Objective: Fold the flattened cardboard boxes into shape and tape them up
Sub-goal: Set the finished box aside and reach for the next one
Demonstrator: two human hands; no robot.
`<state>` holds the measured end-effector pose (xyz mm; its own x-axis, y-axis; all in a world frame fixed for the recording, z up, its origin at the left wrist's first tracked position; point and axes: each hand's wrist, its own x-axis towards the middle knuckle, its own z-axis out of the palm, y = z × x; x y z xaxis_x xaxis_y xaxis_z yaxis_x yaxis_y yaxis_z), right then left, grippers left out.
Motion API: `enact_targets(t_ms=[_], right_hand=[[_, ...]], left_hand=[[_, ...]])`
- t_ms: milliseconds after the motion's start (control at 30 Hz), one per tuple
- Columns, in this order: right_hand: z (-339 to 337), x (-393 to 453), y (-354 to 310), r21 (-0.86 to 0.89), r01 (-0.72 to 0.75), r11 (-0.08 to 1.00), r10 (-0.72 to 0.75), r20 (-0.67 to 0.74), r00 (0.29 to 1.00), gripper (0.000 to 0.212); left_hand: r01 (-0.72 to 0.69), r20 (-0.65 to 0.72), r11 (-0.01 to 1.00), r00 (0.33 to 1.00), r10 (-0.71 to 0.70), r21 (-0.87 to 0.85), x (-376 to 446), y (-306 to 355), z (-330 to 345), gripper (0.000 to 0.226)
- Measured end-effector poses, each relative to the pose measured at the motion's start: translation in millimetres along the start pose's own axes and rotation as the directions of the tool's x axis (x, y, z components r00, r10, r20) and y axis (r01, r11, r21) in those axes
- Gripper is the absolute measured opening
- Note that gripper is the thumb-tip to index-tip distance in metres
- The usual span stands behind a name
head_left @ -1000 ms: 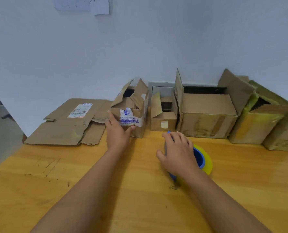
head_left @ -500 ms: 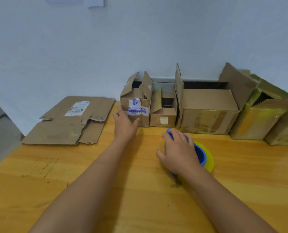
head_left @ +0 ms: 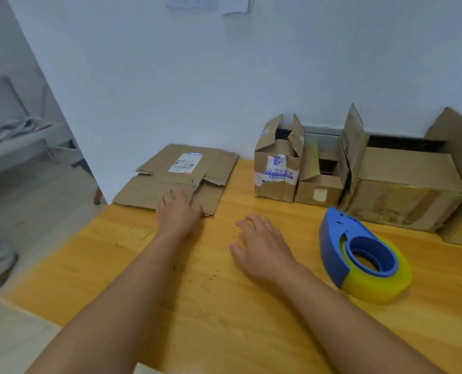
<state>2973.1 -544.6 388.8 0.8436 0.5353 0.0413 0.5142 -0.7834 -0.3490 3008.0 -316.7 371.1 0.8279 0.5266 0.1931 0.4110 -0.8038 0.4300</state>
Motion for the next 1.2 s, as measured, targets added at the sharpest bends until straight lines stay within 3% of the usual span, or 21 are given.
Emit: enact_targets(t_ms=[133,367,500,633,767,900,1033,1200], right_hand=[[20,9,1,-0.036,-0.016,0.999,0.018,0.038,0.999,0.058],[31,12,9,-0.054,-0.014,0.998,0.013,-0.023,1.0,0.06],[33,12,10,-0.048,-0.015,0.999,0.013,-0.036,0.999,0.059],[28,11,9,0.013,-0.022,1.0,0.023,-0.046,0.999,0.054],[16,9,5,0.197,-0.052,0.979,0.063,-0.046,0.997,0.057],[-1,4,-3,0.441,-0.032,0.897,0.091,-0.114,0.989,0.07],[-26,2,-23,0.62,0.035,0.784,0.113,-0.198,0.974,0.082],[-62,3,-52,0.851,0.122,0.512,0.156,-0.231,0.96,0.104]], left_hand=[[0.023,0.047,0.998,0.999,-0.026,0.062,13,-8,5,0.07],[-0.018,-0.007,0.98,1.0,0.02,0.196,22,-2,-3,0.031],[-0.069,-0.041,0.961,0.996,0.082,0.269,11,3,-18,0.028],[-0.092,-0.113,0.978,0.987,0.114,0.188,-8,5,-44,0.029],[-0.107,-0.228,0.992,0.966,0.12,0.071,-36,10,-89,0.028],[-0.154,-0.303,0.988,0.942,0.143,-0.015,-68,7,-133,0.023],[-0.166,-0.283,0.977,0.951,0.124,-0.132,-102,-4,-164,0.022],[-0.158,-0.315,0.957,0.946,0.076,-0.245,-141,-18,-191,0.024]])
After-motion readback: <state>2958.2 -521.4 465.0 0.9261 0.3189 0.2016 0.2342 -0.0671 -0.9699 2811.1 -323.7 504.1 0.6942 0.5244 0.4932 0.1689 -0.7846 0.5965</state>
